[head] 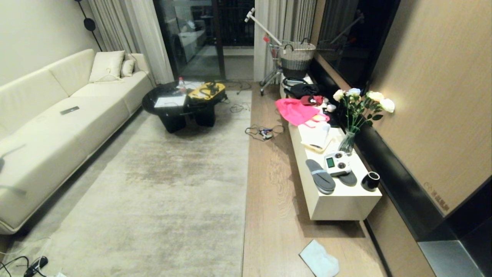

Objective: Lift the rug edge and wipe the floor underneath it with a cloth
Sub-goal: Pick up the rag

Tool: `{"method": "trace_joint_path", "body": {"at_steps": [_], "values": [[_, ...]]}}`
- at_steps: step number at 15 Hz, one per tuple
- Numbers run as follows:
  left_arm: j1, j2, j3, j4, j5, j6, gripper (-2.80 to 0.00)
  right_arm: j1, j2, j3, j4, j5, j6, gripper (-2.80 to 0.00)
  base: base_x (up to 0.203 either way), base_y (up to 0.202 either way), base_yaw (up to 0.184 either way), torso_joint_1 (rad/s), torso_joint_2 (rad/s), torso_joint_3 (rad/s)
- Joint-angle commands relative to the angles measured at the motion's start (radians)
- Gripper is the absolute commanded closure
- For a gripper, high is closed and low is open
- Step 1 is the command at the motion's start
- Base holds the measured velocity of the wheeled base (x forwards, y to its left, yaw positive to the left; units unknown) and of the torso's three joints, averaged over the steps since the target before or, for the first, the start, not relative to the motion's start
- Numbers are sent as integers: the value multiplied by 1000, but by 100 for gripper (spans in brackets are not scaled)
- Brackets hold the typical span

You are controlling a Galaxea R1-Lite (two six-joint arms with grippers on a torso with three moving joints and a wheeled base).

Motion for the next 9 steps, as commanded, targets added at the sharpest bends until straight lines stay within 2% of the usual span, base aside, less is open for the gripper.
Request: {"method": "trace_joint_path", "body": {"at_steps": [1, 9], "values": [[0, 0, 0, 0, -1, 0, 0, 0, 0, 0, 0, -1, 0, 0, 0, 0, 0, 0, 0, 0], [0, 0, 0, 0, 0, 0, 0, 0, 0, 0, 0, -1, 1, 0, 0, 0, 0, 0, 0, 0]]}}
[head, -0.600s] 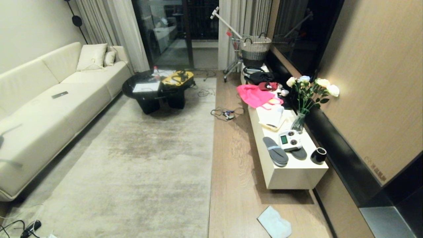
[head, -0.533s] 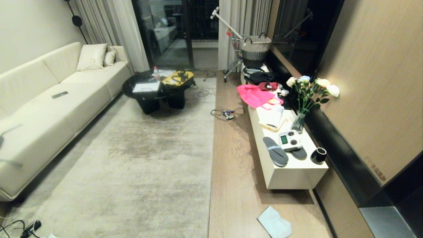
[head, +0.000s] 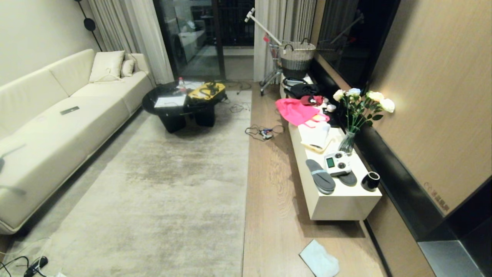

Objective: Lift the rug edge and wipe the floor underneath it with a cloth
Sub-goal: Pick up the rag

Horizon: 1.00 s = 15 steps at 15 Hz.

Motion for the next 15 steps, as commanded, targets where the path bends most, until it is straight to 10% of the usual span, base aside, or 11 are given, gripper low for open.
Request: {"method": "trace_joint_path", "body": {"at_steps": [1, 15], "values": [[0, 0, 0, 0, 0, 0, 0, 0, 0, 0, -1, 0, 1, 0, 0, 0, 0, 0, 0, 0], [0, 0, 0, 0, -1, 0, 0, 0, 0, 0, -1, 0, 1, 0, 0, 0, 0, 0, 0, 0]]}}
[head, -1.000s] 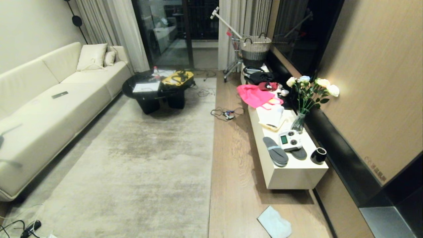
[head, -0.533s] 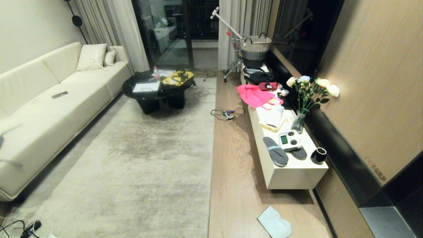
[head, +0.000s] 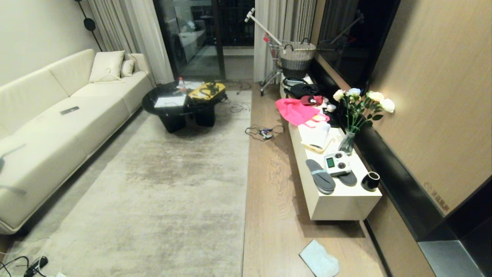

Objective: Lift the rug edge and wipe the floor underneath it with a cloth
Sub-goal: Pick up the rag

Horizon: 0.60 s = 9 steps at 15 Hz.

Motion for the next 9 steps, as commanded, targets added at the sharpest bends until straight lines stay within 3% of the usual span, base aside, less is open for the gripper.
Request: {"method": "trace_joint_path", "body": {"at_steps": [1, 9], "values": [[0, 0, 0, 0, 1, 0, 0, 0, 0, 0, -1, 0, 2, 0, 0, 0, 0, 0, 0, 0], [0, 0, 0, 0, 1, 0, 0, 0, 1, 0, -1, 0, 2, 0, 0, 0, 0, 0, 0, 0]]}}
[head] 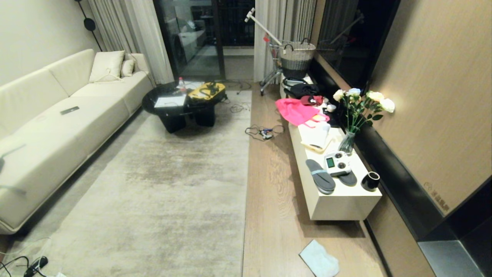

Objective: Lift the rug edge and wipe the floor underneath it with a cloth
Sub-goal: Pick up the rag

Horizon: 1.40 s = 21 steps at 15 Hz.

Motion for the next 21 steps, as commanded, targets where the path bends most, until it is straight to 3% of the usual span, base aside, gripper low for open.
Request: {"method": "trace_joint_path", "body": {"at_steps": [1, 21], "values": [[0, 0, 0, 0, 0, 0, 0, 0, 0, 0, -1, 0, 0, 0, 0, 0, 0, 0, 0, 0], [0, 0, 0, 0, -1, 0, 0, 0, 2, 0, 1, 0, 4, 0, 0, 0, 0, -86, 191, 108]]}}
